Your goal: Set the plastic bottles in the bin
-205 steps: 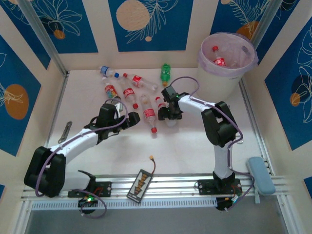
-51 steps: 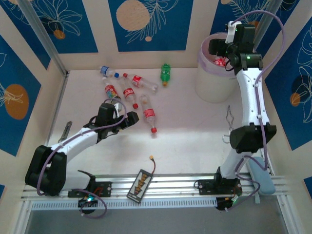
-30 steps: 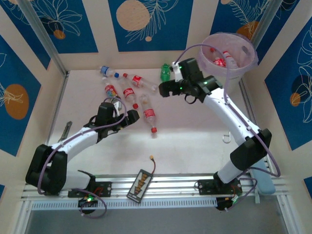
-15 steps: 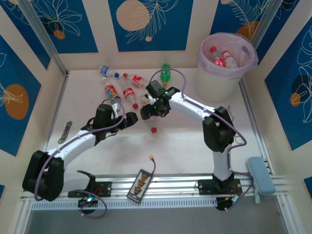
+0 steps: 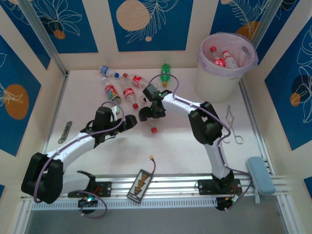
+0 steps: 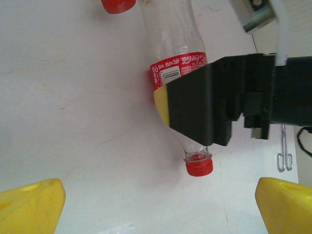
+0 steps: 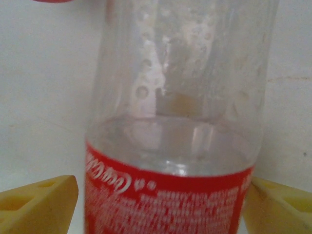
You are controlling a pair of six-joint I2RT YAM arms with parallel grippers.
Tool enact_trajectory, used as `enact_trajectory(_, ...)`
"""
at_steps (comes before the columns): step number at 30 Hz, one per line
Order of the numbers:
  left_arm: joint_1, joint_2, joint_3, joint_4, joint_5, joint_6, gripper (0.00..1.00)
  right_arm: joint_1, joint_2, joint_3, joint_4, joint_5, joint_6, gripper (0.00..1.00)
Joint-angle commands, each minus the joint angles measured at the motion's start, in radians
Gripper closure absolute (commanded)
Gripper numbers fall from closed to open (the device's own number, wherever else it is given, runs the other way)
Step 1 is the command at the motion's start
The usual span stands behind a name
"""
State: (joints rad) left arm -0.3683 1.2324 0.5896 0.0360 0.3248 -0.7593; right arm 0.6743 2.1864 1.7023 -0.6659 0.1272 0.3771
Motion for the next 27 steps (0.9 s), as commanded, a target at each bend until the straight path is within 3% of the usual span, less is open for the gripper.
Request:
enact_trajectory(1, 0.012, 0.016, -0.001, 0.034, 0.022, -0.011, 0.00, -0.005, 0.021, 0.025, -0.002, -0.002, 0.020, 0.15)
enact_trajectory(11, 0.012, 0.013, -0.008, 0.038, 0.018, -0.016, 0.00, 0.007, 0.045, 0.043, -0.014, 0.036, 0.002, 0.18)
enact_trajectory(15, 0.013, 0.004, 0.002, 0.022, 0.009, -0.009, 0.00, 0.008, 0.045, 0.049, -0.018, 0.064, -0.004, 0.31)
enact_trajectory(27, 0.012, 0.038, 0.012, 0.049, 0.018, -0.024, 0.00, -0.005, -0.035, 0.008, -0.027, 0.090, -0.027, 0.39)
